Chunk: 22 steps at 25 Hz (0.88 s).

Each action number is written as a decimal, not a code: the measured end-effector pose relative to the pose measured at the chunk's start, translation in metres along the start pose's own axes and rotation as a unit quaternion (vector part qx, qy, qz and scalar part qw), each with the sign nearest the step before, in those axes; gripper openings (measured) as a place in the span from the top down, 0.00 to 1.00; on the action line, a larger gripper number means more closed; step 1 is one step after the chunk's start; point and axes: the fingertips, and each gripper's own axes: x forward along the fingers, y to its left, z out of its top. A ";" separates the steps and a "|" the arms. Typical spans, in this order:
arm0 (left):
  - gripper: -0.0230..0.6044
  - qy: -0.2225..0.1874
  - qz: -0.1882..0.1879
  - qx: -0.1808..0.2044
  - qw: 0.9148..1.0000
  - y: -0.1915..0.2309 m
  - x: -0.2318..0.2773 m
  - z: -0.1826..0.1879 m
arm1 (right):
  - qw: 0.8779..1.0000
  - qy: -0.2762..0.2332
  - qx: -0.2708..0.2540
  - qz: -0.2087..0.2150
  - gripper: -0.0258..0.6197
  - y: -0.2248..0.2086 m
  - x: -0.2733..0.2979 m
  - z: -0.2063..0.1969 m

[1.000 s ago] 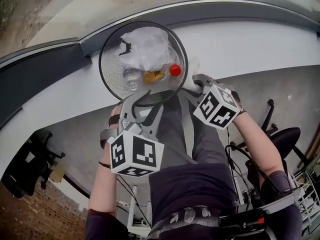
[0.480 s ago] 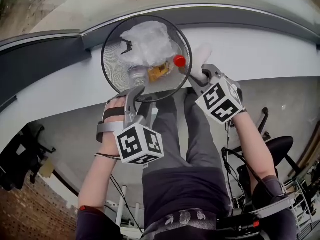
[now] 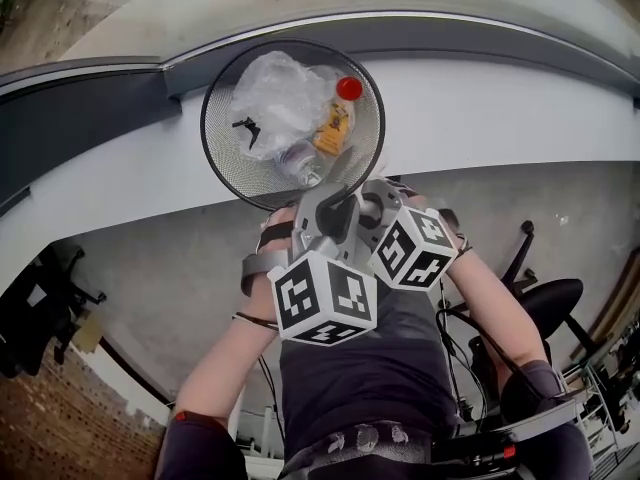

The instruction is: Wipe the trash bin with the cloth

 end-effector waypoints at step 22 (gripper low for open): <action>0.83 0.075 0.024 0.015 0.997 0.025 -0.003 -0.031 | 1.000 0.000 -0.004 0.010 0.88 -0.002 0.011 0.010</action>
